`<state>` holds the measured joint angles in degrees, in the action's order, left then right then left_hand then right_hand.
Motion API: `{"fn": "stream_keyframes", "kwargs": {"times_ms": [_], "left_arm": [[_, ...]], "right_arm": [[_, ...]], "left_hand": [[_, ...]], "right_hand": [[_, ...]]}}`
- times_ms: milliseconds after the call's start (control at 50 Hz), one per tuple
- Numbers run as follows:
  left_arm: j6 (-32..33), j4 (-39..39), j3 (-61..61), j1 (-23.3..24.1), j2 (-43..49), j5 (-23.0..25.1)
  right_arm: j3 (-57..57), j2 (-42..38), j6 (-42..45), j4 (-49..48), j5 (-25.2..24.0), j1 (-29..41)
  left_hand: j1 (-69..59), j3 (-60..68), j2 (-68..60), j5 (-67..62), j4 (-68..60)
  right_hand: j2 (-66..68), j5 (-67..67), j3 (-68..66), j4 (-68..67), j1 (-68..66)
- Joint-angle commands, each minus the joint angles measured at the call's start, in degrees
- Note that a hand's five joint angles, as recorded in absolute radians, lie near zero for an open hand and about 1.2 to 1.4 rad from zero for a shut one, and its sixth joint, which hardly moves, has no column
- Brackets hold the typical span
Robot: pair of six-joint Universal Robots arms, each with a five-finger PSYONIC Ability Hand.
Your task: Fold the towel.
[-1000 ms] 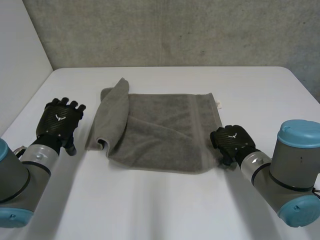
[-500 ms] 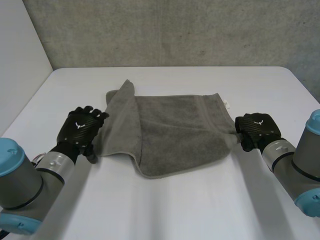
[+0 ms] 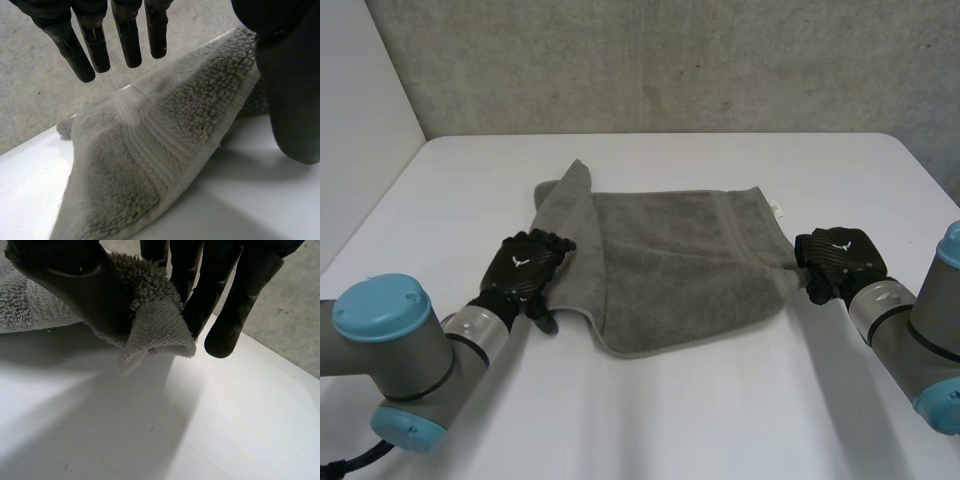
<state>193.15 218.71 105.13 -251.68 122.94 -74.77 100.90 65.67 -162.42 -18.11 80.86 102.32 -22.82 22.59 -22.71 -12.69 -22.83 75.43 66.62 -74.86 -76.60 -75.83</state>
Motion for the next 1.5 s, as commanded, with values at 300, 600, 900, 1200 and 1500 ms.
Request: {"fn": "stream_keyframes", "kwargs": {"times_ms": [300, 600, 900, 1200, 1500], "left_arm": [[1.00, -0.48, -5.90, -1.36, -2.09, -17.69], [13.73, -11.35, 11.05, -5.66, -36.25, -6.54], [16.21, -20.52, 17.22, -8.83, -48.76, -4.16], [16.20, -11.03, -6.02, -7.61, -17.86, 0.24], [2.58, 4.80, -41.67, -4.26, -13.87, -15.23]], "right_arm": [[-1.93, 5.16, 0.44, 5.35, -0.26, -1.86], [-12.66, 20.29, 8.09, 33.93, -4.75, -1.33], [-13.71, 27.58, 20.22, 44.30, -5.98, -2.47], [-35.99, 5.11, 19.60, 33.69, -4.58, 6.47], [-44.65, 10.97, -5.08, -14.86, -0.79, 8.42]], "left_hand": [[-57.18, 57.41, -57.29, -57.31, -57.17], [-57.18, 57.41, -57.29, -57.31, -57.17], [-57.18, 57.41, -57.29, -57.31, -57.17], [-57.18, 57.41, -57.29, -57.31, -57.17], [-57.18, 57.41, -57.29, -57.31, -57.17]], "right_hand": [[4.57, 3.38, -5.14, -3.40, -4.17], [4.57, 3.38, -5.14, -3.40, -4.17], [4.57, 3.38, -5.14, -3.40, -4.17], [4.57, 3.38, -5.14, -3.40, -4.17], [4.57, 3.38, -5.14, -3.40, -4.17]]}}
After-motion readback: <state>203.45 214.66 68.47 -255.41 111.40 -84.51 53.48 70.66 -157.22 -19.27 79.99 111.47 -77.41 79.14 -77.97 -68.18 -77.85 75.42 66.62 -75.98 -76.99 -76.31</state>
